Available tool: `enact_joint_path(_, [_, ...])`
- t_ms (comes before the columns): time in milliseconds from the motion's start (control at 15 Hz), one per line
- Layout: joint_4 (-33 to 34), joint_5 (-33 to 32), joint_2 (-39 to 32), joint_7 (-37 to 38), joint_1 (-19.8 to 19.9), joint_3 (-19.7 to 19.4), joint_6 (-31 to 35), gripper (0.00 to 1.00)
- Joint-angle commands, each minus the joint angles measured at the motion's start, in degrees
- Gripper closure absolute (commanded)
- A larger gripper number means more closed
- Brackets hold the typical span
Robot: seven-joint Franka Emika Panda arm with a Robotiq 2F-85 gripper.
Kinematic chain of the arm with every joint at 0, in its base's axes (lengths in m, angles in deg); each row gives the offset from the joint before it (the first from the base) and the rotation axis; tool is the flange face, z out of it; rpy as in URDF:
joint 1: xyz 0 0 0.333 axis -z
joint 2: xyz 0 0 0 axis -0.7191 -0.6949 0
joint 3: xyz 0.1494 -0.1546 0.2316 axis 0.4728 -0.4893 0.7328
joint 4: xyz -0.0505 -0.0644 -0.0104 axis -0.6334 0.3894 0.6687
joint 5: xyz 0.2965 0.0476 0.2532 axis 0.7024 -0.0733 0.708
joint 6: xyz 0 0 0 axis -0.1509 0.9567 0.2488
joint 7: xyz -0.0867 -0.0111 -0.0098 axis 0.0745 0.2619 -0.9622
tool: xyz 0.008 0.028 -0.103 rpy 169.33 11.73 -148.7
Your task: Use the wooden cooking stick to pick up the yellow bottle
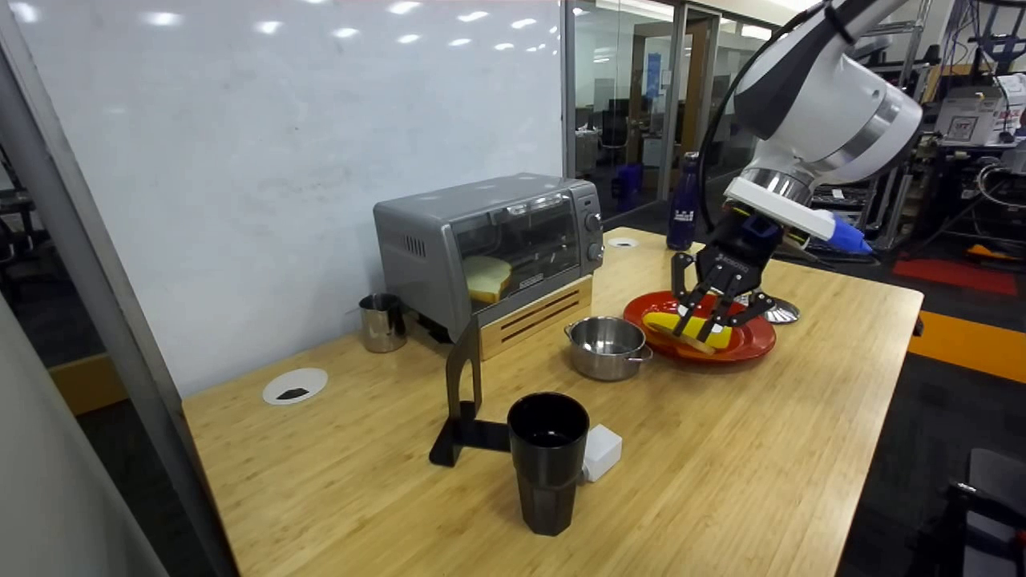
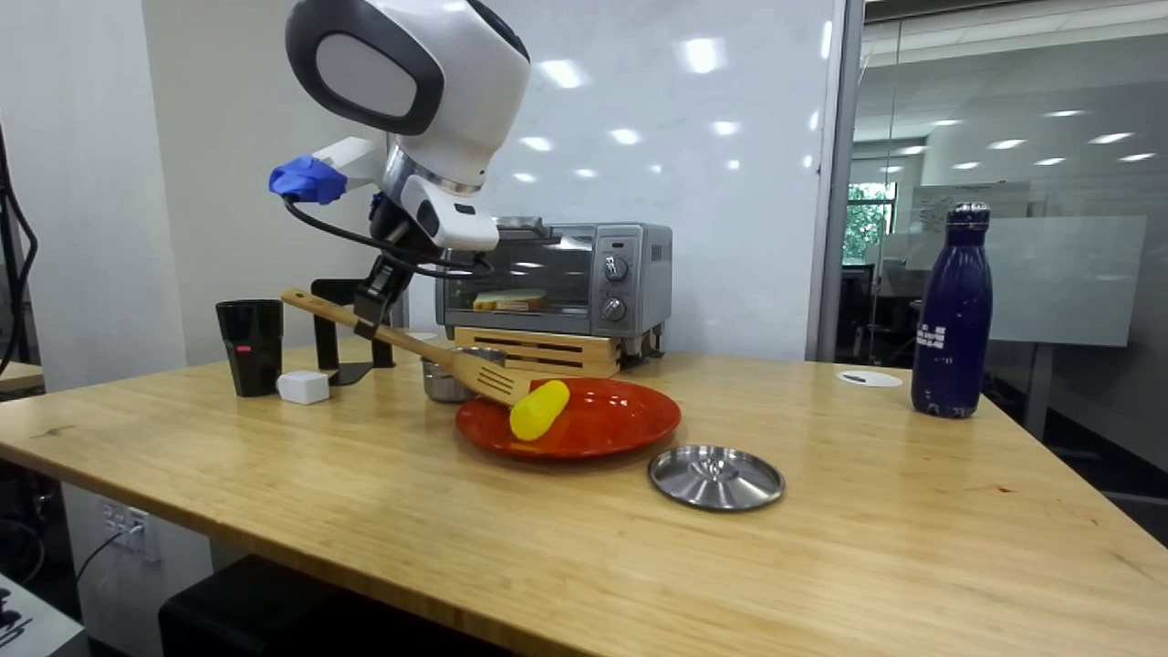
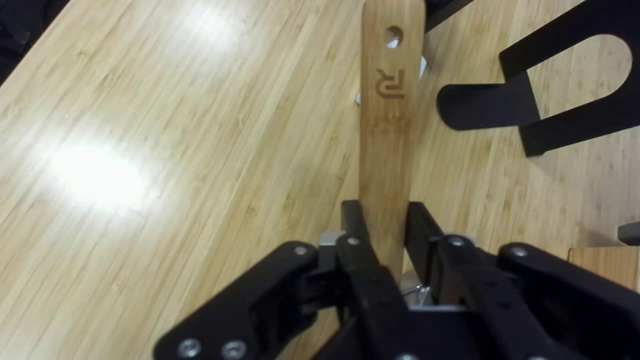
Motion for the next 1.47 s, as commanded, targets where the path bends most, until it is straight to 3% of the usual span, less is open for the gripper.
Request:
enact_joint_path(0, [1.0, 1.9, -1.5, -2.3, 1.0, -0.6, -1.0, 0.94])
enact_joint_path(800, [0.4, 3.4, -2.8, -3.4, 3.1, -2.5, -3.0, 0.94])
enact_joint_path(1133, [1.0, 0.1, -4.4, 2.0, 3.6, -3.3, -6.5, 0.94])
enact_joint_path(1400, [0.8, -3.7, -5.1, 8.6, 3.4, -3.9, -5.5, 0.94])
